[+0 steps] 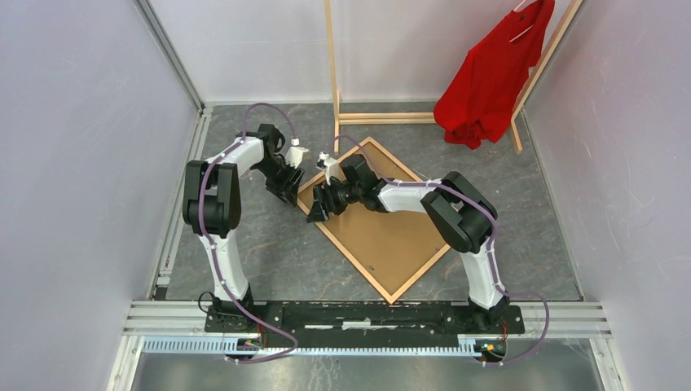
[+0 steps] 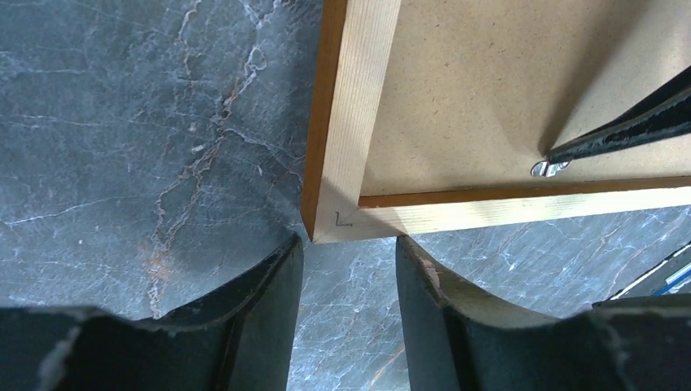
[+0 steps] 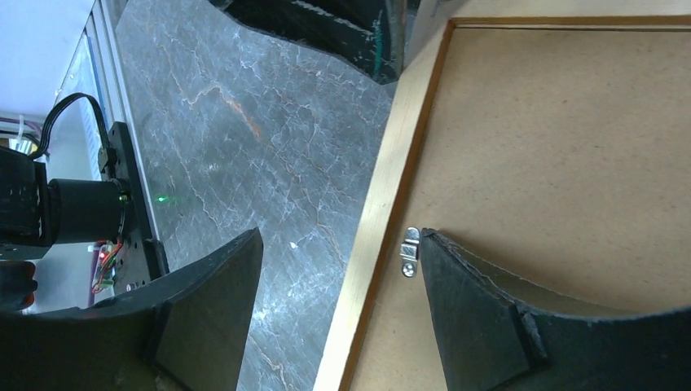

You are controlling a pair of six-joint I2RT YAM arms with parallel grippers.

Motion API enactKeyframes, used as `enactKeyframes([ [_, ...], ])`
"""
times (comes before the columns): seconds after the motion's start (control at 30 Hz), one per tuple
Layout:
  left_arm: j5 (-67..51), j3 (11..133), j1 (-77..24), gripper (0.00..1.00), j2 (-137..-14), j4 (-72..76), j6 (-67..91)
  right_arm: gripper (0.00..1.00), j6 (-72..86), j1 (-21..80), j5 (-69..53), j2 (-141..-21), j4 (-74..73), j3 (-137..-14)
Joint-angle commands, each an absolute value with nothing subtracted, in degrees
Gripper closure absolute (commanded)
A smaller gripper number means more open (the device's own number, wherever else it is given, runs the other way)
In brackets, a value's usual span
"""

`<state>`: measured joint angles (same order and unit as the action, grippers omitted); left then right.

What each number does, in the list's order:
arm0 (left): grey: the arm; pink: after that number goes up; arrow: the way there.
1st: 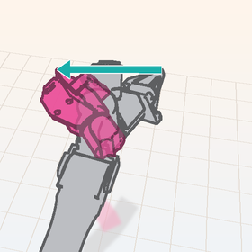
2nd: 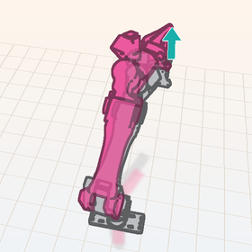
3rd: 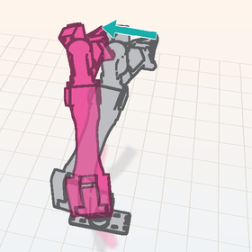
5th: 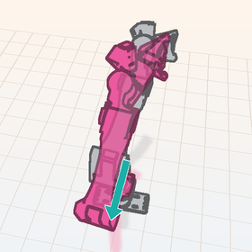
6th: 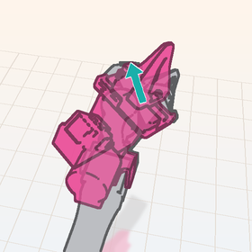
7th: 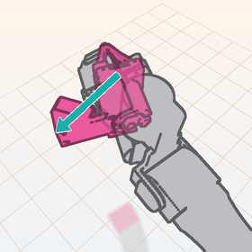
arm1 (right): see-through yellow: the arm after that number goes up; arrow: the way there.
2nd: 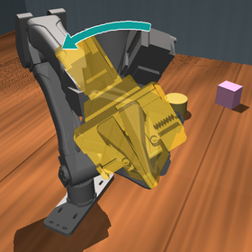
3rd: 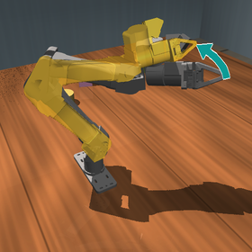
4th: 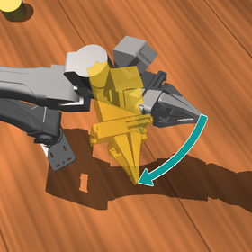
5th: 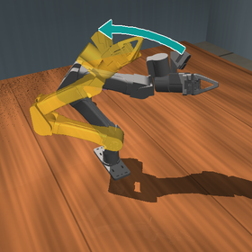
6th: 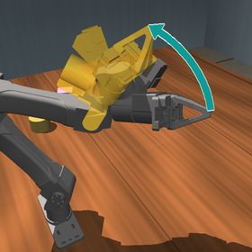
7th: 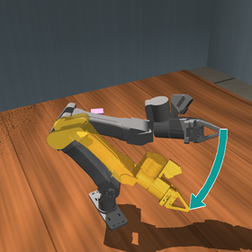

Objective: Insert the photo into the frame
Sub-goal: Install the photo frame at the center of the board.

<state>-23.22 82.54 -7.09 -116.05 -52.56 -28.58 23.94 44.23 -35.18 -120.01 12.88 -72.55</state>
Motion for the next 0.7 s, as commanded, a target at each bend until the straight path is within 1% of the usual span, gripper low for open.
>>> enactKeyframes([
  [0.0,-23.4,82.9,-7.0,0.47,-119.6,-47.4,-27.2,0.23,22.4,44.6,-36.5,-121.1,13.4,-74.4],
  [0.43,-23.7,83.7,-7.0,0.48,-119.7,-48.0,-27.5,0.24,21.5,44.9,-36.7,-121.3,12.1,-75.4],
  [0.67,-23.4,83.4,-7.0,0.49,-119.4,-48.1,-27.9,0.24,21.6,43.2,-35.7,-120.4,13.0,-75.6],
])
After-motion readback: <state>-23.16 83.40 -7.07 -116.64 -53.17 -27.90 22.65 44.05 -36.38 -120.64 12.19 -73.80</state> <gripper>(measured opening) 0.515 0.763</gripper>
